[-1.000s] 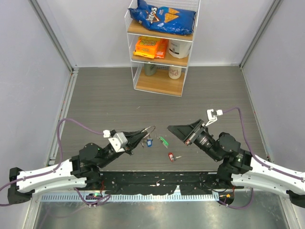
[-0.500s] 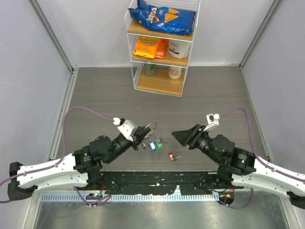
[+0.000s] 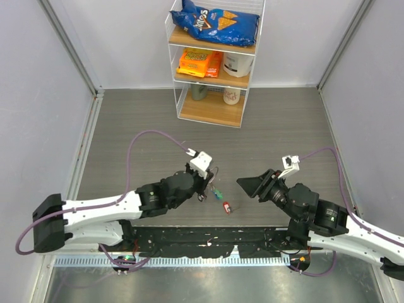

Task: Put the keys on the keyring

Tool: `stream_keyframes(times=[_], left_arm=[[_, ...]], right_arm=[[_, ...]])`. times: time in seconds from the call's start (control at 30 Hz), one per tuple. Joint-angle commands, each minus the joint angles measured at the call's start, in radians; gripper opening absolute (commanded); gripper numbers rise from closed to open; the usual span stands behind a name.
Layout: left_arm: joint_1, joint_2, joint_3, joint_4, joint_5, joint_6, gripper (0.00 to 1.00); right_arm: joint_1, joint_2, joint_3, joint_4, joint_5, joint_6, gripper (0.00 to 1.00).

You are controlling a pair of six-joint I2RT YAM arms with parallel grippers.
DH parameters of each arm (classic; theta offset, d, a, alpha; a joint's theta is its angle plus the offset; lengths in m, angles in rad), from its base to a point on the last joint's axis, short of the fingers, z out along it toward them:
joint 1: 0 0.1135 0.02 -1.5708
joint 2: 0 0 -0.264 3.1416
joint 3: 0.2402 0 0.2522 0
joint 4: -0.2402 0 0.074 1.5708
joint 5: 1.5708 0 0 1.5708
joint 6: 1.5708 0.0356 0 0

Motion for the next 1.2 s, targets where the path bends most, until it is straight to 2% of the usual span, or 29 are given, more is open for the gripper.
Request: stream_keyframes(times=[0.0, 0.07, 0.13, 0.17, 0.2, 0.23, 0.27, 0.5, 0.7, 1.17], left_arm=[[0.021, 0.099, 0.081, 0.129, 0.039, -0.044, 0.00], [0.038, 0.159, 0.098, 0.126, 0.047, -0.055, 0.03], [0.067, 0.194, 0.098, 0.127, 0.059, -0.073, 0.35], [0.084, 0.204, 0.090, 0.129, 0.061, -0.087, 0.47], [0.099, 0.207, 0.078, 0.136, 0.062, -0.101, 0.75], [0.115, 0.204, 0.057, 0.146, 0.056, -0.108, 0.91], [0.123, 0.196, 0.048, 0.149, 0.056, -0.110, 0.99], [0.136, 0.049, -0.005, 0.081, 0.025, -0.084, 1.00], [0.138, -0.072, -0.040, 0.002, -0.005, -0.098, 1.00], [0.136, -0.261, -0.127, -0.089, -0.013, -0.110, 1.00]], right_arm=[[-0.001, -0.025, -0.007, -0.035, 0.029, -0.001, 0.50], [-0.001, -0.036, -0.010, -0.041, 0.023, -0.001, 0.50], [-0.001, -0.045, -0.013, -0.041, 0.017, -0.006, 0.50], [-0.001, -0.055, -0.015, -0.044, 0.015, -0.004, 0.50], [-0.001, -0.056, -0.015, -0.050, 0.015, -0.007, 0.50], [-0.001, -0.064, -0.015, -0.053, 0.014, -0.010, 0.51], [-0.001, -0.065, -0.015, -0.058, 0.012, -0.013, 0.50], [-0.001, -0.065, -0.010, -0.090, 0.021, -0.044, 0.51], [-0.001, 0.010, 0.011, -0.127, 0.014, -0.076, 0.51], [-0.006, 0.465, 0.182, -0.109, -0.035, -0.167, 0.50]])
